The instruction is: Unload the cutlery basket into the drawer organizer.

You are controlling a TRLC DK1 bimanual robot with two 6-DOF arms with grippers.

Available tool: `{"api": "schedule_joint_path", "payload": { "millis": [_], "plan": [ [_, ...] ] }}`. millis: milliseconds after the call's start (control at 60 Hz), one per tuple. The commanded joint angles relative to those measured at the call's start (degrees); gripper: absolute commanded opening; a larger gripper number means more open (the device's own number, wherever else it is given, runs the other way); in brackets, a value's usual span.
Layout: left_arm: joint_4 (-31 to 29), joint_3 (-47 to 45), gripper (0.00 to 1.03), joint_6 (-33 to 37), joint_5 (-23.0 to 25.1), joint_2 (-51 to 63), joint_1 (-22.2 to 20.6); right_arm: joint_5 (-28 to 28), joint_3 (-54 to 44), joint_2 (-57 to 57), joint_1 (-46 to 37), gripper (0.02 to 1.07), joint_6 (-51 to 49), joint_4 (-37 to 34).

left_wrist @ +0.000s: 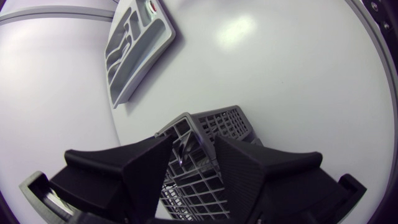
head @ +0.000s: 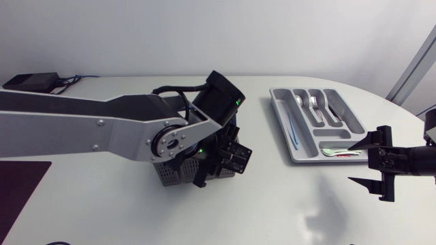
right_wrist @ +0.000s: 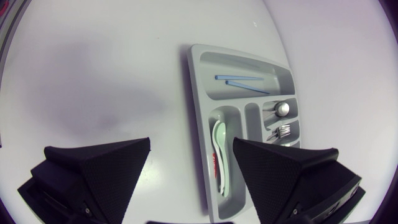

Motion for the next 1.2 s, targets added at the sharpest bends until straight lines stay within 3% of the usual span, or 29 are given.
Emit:
{"api": "schedule_joint_path", "payload": {
  "millis": [0,167,1183],
  "plan": [
    [1.1,-1.3,0.26,1.0,-0.6,-1.2,-0.2,-0.8,-2.4,-1.3,-0.6,0.98,-0.1,-0.7],
    [1.2,-1.1,0.15,1.2,-1.4,-1.3,-0.2,-1.4,-3.9,-2.5,-0.8,0.98,-0.2,-0.7],
    [2.5,-0.2,0.04,1.5,-4.8,-3.5,-1.0,-3.9,-8.4,-6.7,-1.6,0.98,0.0,-2.3]
  ]
}}
